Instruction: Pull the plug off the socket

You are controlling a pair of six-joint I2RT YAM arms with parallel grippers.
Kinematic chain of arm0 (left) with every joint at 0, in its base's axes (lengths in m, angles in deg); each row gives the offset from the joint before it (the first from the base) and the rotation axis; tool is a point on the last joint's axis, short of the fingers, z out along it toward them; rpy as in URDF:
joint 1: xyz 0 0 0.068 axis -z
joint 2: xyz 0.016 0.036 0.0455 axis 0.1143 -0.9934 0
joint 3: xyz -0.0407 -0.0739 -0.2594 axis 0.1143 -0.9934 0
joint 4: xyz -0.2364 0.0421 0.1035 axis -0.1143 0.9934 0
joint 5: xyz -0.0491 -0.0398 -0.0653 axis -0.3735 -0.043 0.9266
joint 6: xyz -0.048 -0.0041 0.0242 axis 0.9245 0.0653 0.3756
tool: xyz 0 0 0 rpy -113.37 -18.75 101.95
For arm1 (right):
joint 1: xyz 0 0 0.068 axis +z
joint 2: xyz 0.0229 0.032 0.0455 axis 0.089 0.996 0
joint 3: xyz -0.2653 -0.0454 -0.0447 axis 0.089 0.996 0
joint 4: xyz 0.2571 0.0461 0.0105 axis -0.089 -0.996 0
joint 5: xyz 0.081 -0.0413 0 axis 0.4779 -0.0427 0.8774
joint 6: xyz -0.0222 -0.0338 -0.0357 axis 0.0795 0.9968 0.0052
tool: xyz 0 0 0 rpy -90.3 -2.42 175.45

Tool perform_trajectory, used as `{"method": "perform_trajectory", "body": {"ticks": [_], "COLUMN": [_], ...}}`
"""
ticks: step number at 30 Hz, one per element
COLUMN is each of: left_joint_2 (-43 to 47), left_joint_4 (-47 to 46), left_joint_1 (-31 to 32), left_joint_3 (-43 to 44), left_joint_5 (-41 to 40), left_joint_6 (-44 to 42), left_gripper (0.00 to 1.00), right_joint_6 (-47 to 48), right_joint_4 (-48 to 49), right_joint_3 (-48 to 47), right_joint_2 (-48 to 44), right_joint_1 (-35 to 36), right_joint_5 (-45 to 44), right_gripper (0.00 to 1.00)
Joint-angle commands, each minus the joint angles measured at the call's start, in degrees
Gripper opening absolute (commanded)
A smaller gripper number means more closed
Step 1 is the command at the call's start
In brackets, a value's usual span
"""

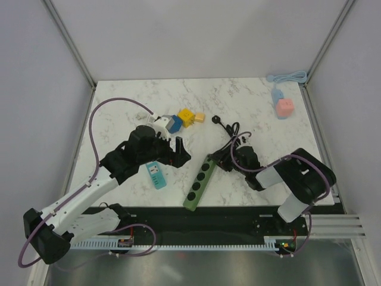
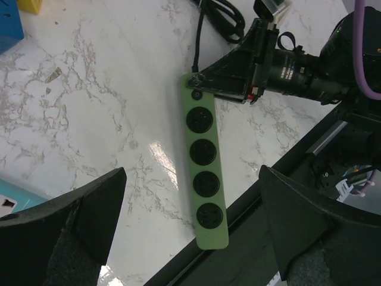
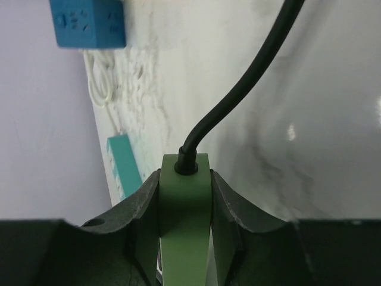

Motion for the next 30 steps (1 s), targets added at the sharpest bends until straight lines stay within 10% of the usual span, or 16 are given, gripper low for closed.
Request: {"method": "perform_trajectory", "body": {"ticks": [1,16,30], "left_joint_2": [2.21,5.03,1.25], "left_joint_4": [0.93,3.57,1.37], "left_joint_1": [-0.41,-0.50,-0.50], "left_joint_3": [-0.82,-2.49,-0.82], "left_joint_5": [-1.81,-2.96,-1.20], "left_joint_6": [-0.40,0.92,0.92], "left_gripper": [1.00,1.00,1.00], "right_joint_6": [1.87,3.62,26.20], "right_joint_4": [13.03,7.44,-33.78], "right_joint_3": [-8.01,-30.70,-36.86], "right_joint_2": [5.90,24.11,12.70], "right_joint_1": [5.34,10.19,10.02], "right_joint_5": [2.22,4.95,-3.12], "right_gripper": [0.00,0.05,0.97]}}
